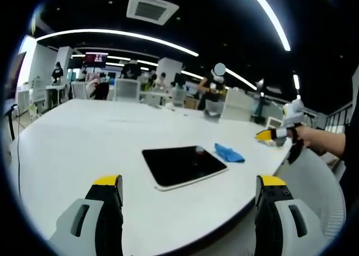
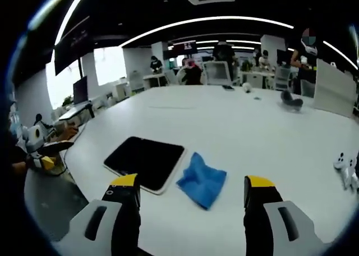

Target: Wipe the mirror surface with the cleaning cloth until all visible marks leave the cleaned area.

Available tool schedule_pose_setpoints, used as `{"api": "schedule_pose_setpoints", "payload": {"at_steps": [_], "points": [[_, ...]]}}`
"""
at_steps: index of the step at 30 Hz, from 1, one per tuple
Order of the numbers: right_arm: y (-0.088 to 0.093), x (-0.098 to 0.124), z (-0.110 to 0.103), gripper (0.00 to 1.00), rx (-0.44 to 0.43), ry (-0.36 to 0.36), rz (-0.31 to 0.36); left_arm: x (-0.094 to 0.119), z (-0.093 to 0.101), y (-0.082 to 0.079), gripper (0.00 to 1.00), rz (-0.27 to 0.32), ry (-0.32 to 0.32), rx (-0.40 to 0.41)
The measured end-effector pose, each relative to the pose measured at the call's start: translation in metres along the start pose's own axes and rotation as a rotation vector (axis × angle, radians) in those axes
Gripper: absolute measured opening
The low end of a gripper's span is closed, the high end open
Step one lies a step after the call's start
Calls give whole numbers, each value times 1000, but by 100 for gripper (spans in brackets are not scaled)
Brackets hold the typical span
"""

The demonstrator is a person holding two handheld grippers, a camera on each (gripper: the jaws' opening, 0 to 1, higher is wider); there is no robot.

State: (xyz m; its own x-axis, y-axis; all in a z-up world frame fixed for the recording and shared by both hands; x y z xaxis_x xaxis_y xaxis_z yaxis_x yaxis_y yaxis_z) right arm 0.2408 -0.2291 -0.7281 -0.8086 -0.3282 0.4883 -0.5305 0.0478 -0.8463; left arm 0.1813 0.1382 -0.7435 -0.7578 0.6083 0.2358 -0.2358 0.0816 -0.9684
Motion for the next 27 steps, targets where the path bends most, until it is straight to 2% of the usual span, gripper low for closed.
{"api": "schedule_pose_setpoints", "payload": {"at_steps": [5,11,12,15,24,27], "points": [[3,-11,2,68,-2,-20,-55,0,0,0,99,-4,-1,-1],[2,-19,2,63,28,-18,-77,0,0,0,99,-5,-1,-1],[-1,-19,3,60,57,-9,-65,0,-1,0,99,-5,-2,-1],[-3,-21,2,53,74,-10,-69,0,-1,0,99,-6,-1,-1],[-2,-37,5,53,82,-20,-111,0,-1,1,99,-9,-3,-3],[-2,-42,6,48,111,-12,-133,0,-1,1,99,-10,-4,-3]]}}
Point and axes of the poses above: the point that each gripper's makers call its tool centre point, and the gripper's own axes: x roughly backward along the fingers, z roughly to its right, y roughly out of its underside, the point moved 5 cm from there along x, roughly backward along the fingers, and after that the axes turned 9 degrees about -x, right-handed, at the moved point
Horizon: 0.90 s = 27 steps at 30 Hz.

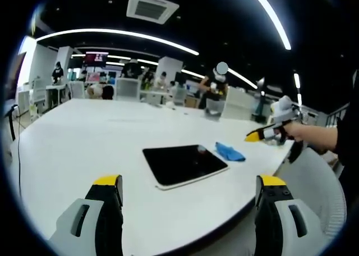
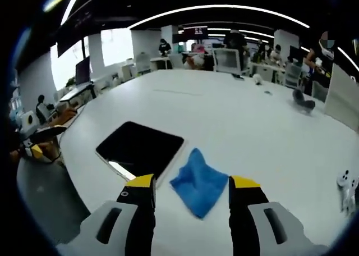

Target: Wipe the mirror surface with the cleaning cloth until all visible marks leave the cleaned area.

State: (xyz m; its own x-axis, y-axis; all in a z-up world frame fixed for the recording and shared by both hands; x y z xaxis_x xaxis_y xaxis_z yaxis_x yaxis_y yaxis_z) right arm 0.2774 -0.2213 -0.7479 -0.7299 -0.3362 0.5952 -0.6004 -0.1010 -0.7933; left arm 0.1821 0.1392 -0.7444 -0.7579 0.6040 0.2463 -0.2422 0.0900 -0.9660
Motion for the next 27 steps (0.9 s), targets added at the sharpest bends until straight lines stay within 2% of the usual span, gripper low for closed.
{"api": "schedule_pose_setpoints", "payload": {"at_steps": [10,22,27], "points": [[0,-12,5,41,12,-7,-27,0,0,0,99,-6,3,-1],[12,-36,9,37,61,-24,-111,-1,1,0,99,-10,1,-2],[16,-45,13,32,90,-27,-144,-1,1,1,99,-11,1,-2]]}}
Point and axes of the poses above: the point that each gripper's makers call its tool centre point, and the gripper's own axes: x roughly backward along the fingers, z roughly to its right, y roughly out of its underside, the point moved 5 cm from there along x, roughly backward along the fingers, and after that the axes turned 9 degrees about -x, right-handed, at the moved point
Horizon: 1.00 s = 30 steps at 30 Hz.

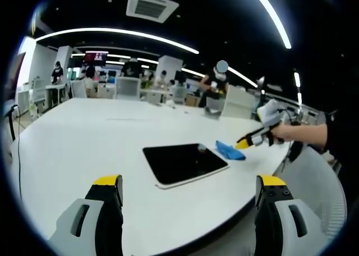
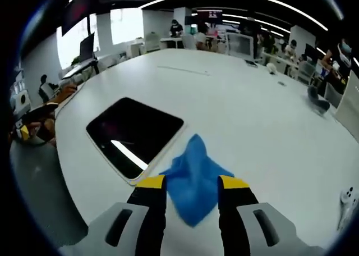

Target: Wipe the mirror surface with the cleaning cloth until all visible marks leave the cleaned area.

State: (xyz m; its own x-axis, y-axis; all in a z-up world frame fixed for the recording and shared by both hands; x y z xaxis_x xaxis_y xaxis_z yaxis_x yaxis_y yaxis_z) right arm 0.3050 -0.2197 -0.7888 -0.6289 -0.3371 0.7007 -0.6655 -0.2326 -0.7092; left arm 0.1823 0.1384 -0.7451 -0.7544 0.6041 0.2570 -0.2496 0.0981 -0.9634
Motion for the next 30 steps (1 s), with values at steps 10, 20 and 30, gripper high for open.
{"api": "schedule_pose_setpoints", "payload": {"at_steps": [10,20,30], "points": [[6,-18,5,25,29,-13,-29,0,-1,1,99,-4,-8,1],[6,-30,7,16,1,-22,-37,-1,-1,2,99,-9,-7,3],[14,-34,10,16,-1,-19,-73,-1,-1,3,99,-12,-7,3]]}}
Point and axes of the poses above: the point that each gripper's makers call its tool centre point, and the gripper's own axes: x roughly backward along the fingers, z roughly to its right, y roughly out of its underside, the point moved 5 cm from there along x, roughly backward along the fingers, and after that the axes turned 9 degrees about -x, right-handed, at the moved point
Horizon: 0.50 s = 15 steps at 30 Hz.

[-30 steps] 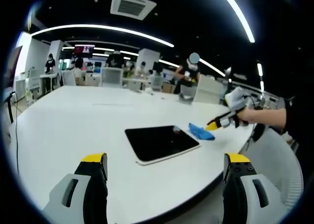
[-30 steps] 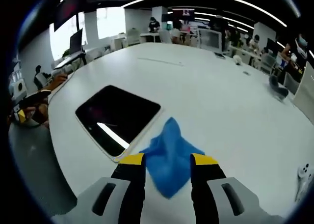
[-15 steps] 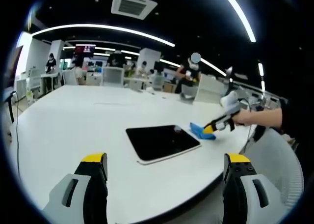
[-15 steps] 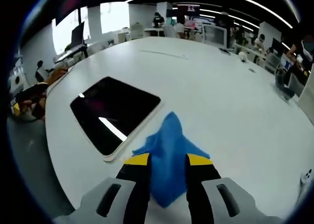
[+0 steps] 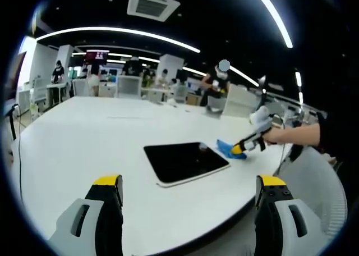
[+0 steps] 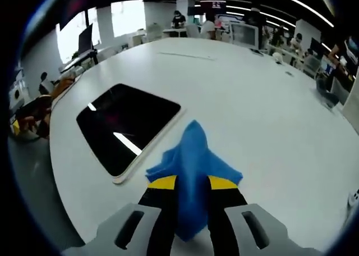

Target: Wipe the mirror surface with the cleaning cloth until all visible marks leave the cleaned area.

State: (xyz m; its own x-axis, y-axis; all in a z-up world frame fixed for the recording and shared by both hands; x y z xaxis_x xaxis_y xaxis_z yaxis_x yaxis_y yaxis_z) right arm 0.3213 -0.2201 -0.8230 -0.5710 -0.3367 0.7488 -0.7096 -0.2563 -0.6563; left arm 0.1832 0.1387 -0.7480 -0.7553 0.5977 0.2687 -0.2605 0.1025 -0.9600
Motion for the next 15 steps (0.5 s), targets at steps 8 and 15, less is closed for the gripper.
{"api": "schedule_pose_setpoints", "payload": {"at_steps": [8,15], "points": [[0,0,-3,5,8,-3,-9,0,0,0,99,0,3,0],[-1,-1,-2,2,36,2,-13,0,1,0,99,3,8,0]]}}
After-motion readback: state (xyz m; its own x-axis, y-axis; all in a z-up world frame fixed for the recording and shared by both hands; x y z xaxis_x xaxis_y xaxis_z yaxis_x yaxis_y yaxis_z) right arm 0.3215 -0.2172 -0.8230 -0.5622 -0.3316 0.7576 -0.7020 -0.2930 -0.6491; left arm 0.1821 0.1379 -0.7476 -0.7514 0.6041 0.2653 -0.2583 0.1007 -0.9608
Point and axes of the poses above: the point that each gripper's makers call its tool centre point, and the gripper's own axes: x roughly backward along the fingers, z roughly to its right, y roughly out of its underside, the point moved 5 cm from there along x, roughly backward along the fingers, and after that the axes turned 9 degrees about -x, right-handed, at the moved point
